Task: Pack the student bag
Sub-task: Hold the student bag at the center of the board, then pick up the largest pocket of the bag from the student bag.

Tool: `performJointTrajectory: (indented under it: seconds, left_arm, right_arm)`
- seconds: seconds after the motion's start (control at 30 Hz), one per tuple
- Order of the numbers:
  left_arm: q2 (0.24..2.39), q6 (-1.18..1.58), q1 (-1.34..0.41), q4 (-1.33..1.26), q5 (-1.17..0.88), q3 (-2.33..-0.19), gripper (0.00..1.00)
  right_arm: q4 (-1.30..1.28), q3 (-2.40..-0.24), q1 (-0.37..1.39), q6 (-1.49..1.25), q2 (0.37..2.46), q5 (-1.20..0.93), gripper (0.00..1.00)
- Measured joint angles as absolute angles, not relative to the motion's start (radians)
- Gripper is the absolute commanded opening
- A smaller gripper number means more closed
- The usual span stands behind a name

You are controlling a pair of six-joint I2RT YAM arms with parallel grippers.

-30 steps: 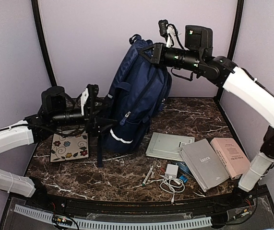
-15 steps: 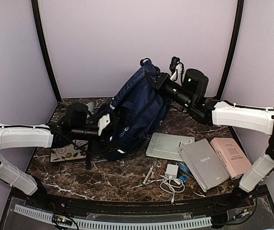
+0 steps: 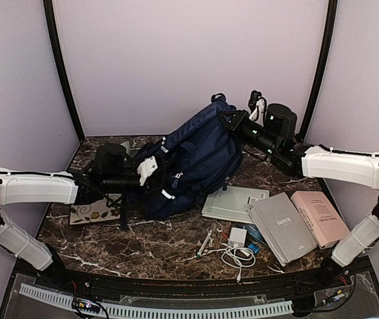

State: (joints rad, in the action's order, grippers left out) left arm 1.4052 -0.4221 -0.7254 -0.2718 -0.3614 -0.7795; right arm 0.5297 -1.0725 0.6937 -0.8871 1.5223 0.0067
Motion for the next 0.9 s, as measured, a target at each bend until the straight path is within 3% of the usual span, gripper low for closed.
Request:
performJointTrajectory:
  seconds: [0.03,0.13,0.2,0.27,0.47,0.6,0.7,0.9]
  left_arm:
    - [1.403,-0.416,-0.727,-0.272,-0.36,-0.781,0.0]
    - [1.389,-0.392,-0.73,-0.266,-0.358,-0.781,0.0]
    - [1.384,-0.369,-0.73,-0.241,-0.359,-0.789,0.0]
    - [1.384,-0.344,-0.73,-0.202,-0.358,-0.812,0.0]
    - [1.389,-0.246,-0.734,-0.084,-0.315,-0.92,0.0]
    - [1.389,-0.195,-0.733,-0.044,-0.286,-0.941,0.0]
    - [1.388,-0.172,-0.736,-0.032,-0.274,-0.94,0.0]
    - [1.386,-0.144,-0.737,-0.033,-0.272,-0.94,0.0]
  right_arm:
    - [0.479,-1.073,0.679,-0.871,1.503,-0.008,0.6]
    - [0.302,-1.086,0.647,-0.806,1.445,-0.015,0.85]
    - [0.163,-1.116,0.635,-0.745,1.402,0.0,0.93]
    - [0.051,-1.135,0.636,-0.673,1.346,0.012,0.94]
    - [-0.136,-1.138,0.718,-0.498,1.121,0.152,0.87]
    - [-0.26,-1.163,0.756,-0.504,1.018,0.245,0.66]
    - [-0.398,-1.221,0.777,-0.55,1.018,0.282,0.53]
    - [-0.332,-1.178,0.951,-0.666,1.161,0.147,0.43]
